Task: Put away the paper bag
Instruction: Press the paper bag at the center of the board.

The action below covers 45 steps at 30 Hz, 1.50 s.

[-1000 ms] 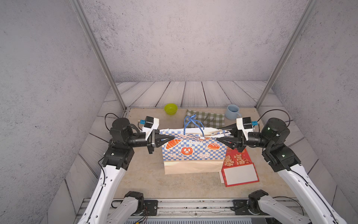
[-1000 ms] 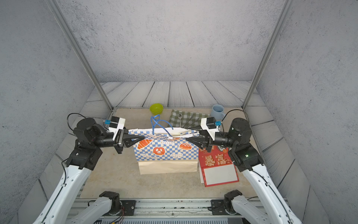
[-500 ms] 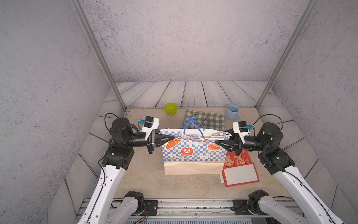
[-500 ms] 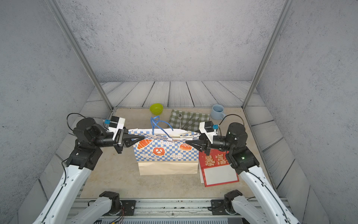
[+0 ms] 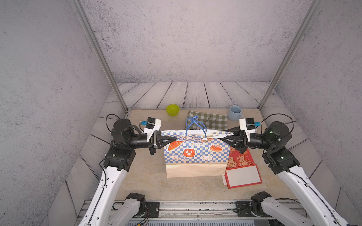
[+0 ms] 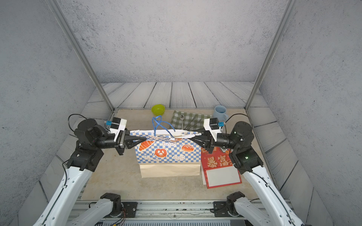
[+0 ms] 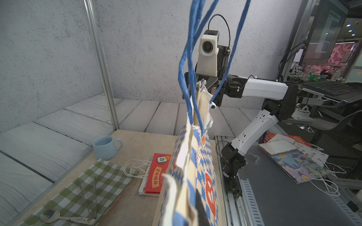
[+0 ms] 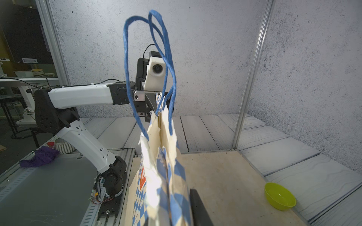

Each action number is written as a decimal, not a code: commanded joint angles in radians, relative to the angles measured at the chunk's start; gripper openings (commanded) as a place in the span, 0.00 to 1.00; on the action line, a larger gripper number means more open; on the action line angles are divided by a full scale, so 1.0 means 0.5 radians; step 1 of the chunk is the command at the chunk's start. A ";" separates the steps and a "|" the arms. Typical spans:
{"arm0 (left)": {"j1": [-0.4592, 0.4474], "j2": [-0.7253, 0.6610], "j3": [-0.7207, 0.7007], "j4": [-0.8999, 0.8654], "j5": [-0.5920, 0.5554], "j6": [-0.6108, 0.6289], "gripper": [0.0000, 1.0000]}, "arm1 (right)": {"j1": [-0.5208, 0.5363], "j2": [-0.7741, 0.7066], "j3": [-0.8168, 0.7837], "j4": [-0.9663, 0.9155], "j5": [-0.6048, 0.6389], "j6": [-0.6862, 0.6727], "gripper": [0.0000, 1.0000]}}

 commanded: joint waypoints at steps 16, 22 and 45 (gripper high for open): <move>-0.011 0.023 0.018 -0.051 0.019 0.080 0.00 | 0.004 0.035 0.076 0.070 -0.108 0.075 0.24; -0.012 0.041 -0.002 -0.064 0.022 0.093 0.00 | 0.003 0.034 0.070 0.065 -0.114 0.071 0.24; -0.013 0.031 0.076 -0.015 0.065 0.036 0.00 | 0.001 -0.033 -0.042 -0.289 -0.063 -0.251 0.41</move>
